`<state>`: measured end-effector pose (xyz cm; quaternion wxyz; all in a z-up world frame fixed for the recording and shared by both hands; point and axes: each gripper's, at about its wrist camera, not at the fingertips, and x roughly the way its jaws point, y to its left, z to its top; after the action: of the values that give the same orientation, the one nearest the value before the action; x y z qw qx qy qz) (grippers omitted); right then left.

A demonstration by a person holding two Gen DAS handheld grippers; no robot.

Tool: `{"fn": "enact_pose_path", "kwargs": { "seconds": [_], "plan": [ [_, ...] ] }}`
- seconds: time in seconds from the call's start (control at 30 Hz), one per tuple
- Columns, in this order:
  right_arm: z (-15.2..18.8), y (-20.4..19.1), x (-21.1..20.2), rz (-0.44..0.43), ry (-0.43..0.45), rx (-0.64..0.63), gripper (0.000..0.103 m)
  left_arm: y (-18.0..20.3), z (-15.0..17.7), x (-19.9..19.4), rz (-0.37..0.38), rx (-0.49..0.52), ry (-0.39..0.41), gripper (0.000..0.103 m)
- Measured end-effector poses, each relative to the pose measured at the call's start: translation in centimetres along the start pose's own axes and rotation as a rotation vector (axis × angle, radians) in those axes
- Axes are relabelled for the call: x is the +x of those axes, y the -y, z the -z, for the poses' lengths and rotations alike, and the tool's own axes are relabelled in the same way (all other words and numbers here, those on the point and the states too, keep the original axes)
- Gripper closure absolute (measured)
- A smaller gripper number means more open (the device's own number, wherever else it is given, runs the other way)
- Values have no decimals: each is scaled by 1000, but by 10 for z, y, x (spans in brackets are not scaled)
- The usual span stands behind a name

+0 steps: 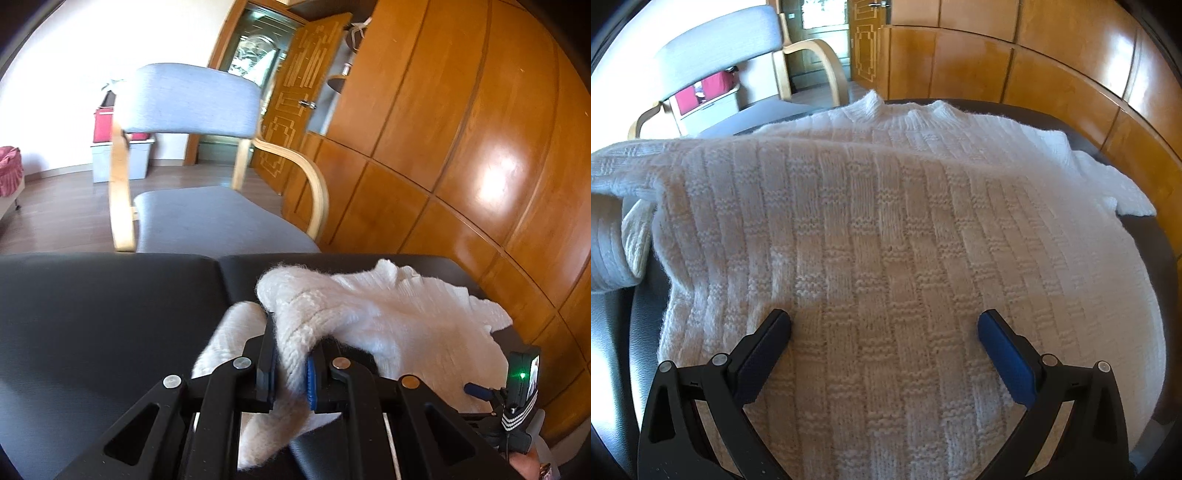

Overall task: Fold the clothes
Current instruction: 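Pull the sleeve outward with the left tool to spread the sweater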

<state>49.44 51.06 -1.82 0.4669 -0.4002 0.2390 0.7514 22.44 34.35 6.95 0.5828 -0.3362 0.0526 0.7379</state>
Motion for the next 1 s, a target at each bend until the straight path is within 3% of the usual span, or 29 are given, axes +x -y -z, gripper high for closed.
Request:
{"fn": "enact_pose_path", "kwargs": {
  "seconds": [0.6, 0.83, 1.0],
  "plan": [
    [8, -86, -18, -153, -4, -140, 0, -80, 12, -70, -195, -40, 63, 93],
    [24, -131, -31, -212, -24, -229, 0, -92, 10, -111, -319, 3, 155, 92],
    [37, -170, -43, -220, -8, -320, 0, -109, 4, -126, -416, 34, 156, 92]
  ]
}}
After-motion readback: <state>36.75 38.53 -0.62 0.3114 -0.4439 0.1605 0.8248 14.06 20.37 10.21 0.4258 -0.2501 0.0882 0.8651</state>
